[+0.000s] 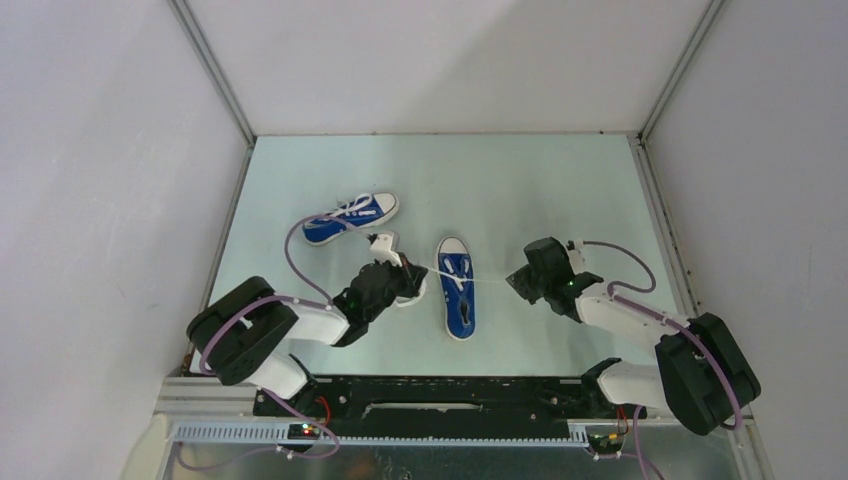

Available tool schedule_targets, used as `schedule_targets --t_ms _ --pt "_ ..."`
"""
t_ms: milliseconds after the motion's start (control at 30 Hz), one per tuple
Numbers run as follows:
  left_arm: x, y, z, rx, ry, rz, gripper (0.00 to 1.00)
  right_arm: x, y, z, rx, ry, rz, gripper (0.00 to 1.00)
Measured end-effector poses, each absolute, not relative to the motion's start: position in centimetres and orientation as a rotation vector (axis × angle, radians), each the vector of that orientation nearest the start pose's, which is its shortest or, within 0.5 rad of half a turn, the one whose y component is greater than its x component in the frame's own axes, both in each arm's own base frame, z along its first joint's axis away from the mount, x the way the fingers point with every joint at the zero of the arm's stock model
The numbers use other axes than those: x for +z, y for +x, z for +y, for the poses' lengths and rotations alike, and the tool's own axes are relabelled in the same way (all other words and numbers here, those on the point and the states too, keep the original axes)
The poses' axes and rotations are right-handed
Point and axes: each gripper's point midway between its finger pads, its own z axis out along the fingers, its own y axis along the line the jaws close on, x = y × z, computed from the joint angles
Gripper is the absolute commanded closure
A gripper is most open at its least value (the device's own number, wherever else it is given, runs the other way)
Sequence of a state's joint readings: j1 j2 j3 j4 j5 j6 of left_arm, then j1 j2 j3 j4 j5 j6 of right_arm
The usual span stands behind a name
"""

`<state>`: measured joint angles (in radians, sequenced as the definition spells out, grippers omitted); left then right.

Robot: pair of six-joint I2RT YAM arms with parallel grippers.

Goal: Tie the shoes

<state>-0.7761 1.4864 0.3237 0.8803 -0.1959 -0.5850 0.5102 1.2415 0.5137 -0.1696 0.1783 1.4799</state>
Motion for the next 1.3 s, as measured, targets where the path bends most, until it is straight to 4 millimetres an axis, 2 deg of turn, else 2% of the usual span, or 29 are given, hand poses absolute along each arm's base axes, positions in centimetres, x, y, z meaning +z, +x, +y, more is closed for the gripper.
schedule_targets --t_ms 133,267,400,600,667,833,1000,1167,1300 --pt "7.3 27.7 -26.6 -0.791 0.081 1.928 1.00 4.4 26.8 16.1 0.602 1.122 2.268 1.00" --pt "8.0 27.4 -27.7 -0.849 0.122 1.915 1.00 4.8 26.3 17.5 0.595 0.900 2.321 0.98" --pt "8.6 26.9 -28.5 -0.895 0.169 1.912 1.00 6.0 26.1 19.1 0.602 0.641 2.344 0.66" --pt "11.2 26.7 -29.7 -0.955 0.230 1.870 1.00 8.7 26.8 20.7 0.614 0.195 2.329 0.48" --pt "11.9 26.7 -30.0 -0.969 0.243 1.858 1.00 9.6 26.6 21.3 0.647 0.037 2.308 0.46" --pt "12.4 26.3 -30.1 -0.981 0.263 1.859 1.00 11.5 25.4 22.7 0.736 -0.317 2.233 0.43" --pt "12.2 26.0 -30.0 -0.975 0.278 1.876 1.00 13.9 25.3 24.1 0.814 -0.516 2.139 0.42" --pt "12.0 25.7 -30.1 -0.980 0.302 1.886 1.00 15.2 24.3 25.7 0.902 -0.719 2.031 0.48" --pt "12.2 25.6 -30.3 -0.988 0.315 1.881 1.00 16.0 24.7 27.4 0.951 -0.841 1.975 0.56"
